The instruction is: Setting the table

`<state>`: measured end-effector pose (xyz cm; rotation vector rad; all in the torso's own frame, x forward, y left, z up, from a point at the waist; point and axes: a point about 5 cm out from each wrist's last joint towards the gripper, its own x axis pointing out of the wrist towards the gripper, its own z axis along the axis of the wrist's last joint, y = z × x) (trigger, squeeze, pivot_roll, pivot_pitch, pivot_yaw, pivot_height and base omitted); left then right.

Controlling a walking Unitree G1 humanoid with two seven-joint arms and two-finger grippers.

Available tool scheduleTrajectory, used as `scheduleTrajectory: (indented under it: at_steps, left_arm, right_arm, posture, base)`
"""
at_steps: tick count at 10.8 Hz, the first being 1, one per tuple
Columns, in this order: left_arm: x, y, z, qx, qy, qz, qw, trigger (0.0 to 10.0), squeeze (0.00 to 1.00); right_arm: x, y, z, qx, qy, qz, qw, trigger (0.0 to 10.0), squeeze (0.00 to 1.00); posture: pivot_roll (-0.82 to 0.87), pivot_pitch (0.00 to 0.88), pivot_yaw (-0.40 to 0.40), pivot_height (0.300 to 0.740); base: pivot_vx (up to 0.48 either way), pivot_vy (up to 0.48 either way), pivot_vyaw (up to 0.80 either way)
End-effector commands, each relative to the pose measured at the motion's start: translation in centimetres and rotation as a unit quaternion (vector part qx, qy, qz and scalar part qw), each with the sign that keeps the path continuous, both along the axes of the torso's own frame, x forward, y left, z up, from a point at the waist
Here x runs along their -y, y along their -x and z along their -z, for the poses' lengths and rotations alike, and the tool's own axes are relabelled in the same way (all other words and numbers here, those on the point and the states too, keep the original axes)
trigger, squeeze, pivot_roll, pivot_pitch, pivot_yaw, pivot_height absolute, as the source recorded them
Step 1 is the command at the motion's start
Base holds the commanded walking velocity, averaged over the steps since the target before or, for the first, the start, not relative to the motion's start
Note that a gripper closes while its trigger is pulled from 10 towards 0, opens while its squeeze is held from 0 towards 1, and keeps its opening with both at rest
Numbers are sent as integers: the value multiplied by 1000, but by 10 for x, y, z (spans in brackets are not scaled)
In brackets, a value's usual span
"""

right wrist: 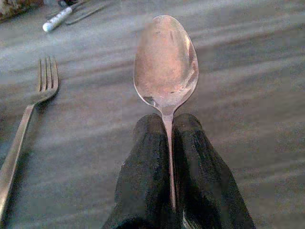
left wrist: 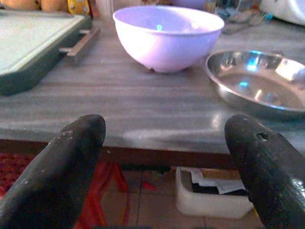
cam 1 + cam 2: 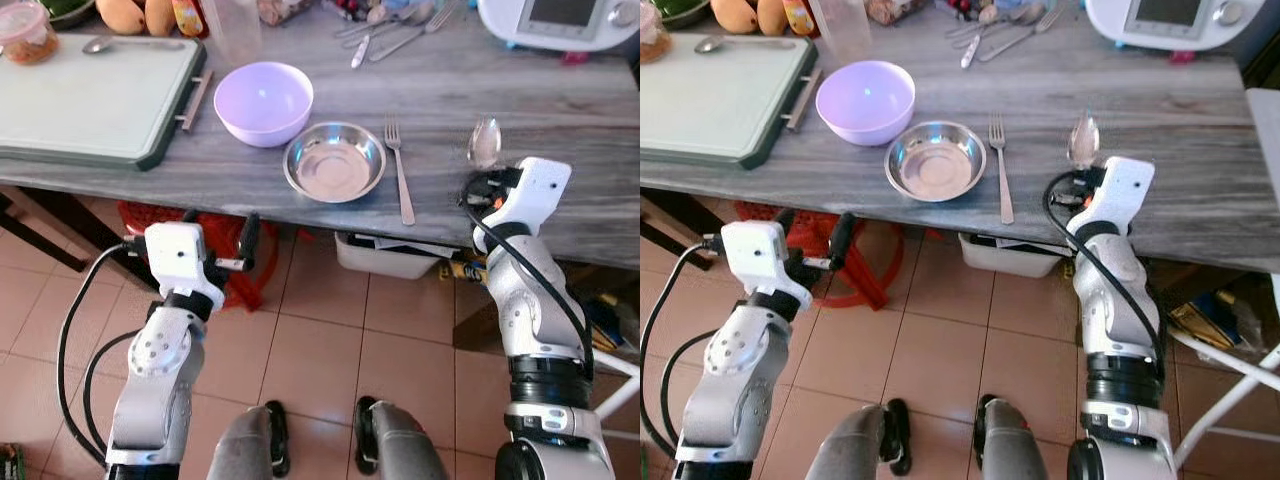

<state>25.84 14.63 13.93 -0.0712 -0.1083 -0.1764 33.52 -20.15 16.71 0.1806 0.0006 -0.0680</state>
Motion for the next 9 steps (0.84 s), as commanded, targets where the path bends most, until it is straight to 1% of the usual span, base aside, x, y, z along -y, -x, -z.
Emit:
scheduleTrajectory:
  at_steps: [1,2,3,5,6,9]
  left_arm:
    - [-3,6,0,-6,-9,5,1000,10000,0]
    - [-5,8,0,-9,-11,7,1000,10000,0]
    - [-5,8,-1,-10,-11,8,1000,10000,0]
    - [-4,9,-1,-14,-11,11,1000,10000,0]
    - [-3,9,-1,-17,-10,14,1000,10000,0]
    - [-1,9,-1,-20,-7,15,1000,10000,0]
  right_arm:
    - [-4,-3,2,-14,-16,-16,1000,10000,0]
    - [-7,-5,4,-24,-26,-23,999,10000,0]
    - [-10,-8,4,-34,-47,-31,998,10000,0]
    - [-15,-14,0,-43,-67,-40,996,10000,0]
    - [-19,-17,-3,-44,-67,-53,995,10000,0]
    - [-21,-21,-2,-62,-64,-66,994,10000,0]
  posture:
    - [9,311,64,740]
    - [11,316,64,740]
    - [13,324,64,740]
    - [14,326,63,740]
    - [13,326,61,740]
    - [8,326,53,740]
  base:
    - [0,0,0]
    - [0,0,0]
    - [0,0,0]
    - [0,0,0]
    - [0,0,0]
    - [0,0,0]
